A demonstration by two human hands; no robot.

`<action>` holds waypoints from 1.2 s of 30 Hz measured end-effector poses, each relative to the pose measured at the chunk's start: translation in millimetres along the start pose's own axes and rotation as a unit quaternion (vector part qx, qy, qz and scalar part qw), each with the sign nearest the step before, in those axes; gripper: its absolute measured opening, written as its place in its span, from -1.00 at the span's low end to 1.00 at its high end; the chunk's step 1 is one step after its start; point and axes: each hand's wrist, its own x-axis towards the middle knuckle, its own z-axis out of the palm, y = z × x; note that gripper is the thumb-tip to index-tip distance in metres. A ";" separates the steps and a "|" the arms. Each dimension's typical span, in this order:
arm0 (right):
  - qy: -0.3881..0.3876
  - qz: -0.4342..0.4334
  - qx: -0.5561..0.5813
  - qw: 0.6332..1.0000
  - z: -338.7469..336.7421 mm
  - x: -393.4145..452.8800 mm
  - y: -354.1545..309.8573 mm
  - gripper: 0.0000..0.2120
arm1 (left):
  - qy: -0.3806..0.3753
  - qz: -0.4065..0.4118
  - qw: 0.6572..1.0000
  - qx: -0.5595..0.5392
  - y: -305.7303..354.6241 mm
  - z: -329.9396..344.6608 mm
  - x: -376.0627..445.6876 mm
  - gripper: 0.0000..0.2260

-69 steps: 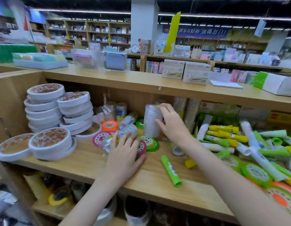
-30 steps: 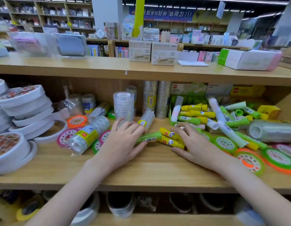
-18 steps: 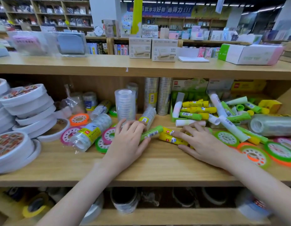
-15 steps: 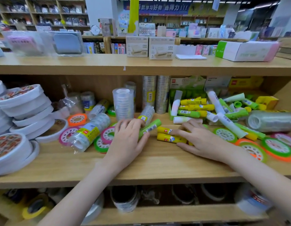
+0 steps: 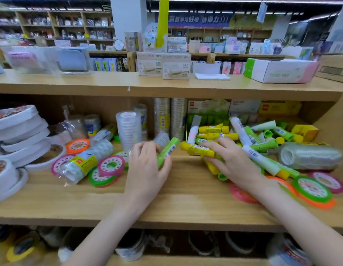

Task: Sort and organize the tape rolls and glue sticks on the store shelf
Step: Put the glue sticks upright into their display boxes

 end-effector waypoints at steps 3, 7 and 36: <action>0.037 0.057 0.038 0.997 -19.0 -14.5 13.4 -0.61 | -0.030 -0.061 0.996 -0.055 27.4 13.2 -1.6 -0.82; 0.124 0.124 0.075 0.982 -58.4 -38.8 41.2 -0.68 | -0.073 -0.101 0.987 -0.097 60.1 32.4 -1.9 -0.83; -0.031 -0.015 0.015 0.999 -90.8 -58.0 97.1 -0.56 | -0.224 -0.024 0.973 0.056 97.8 74.7 0.5 -0.59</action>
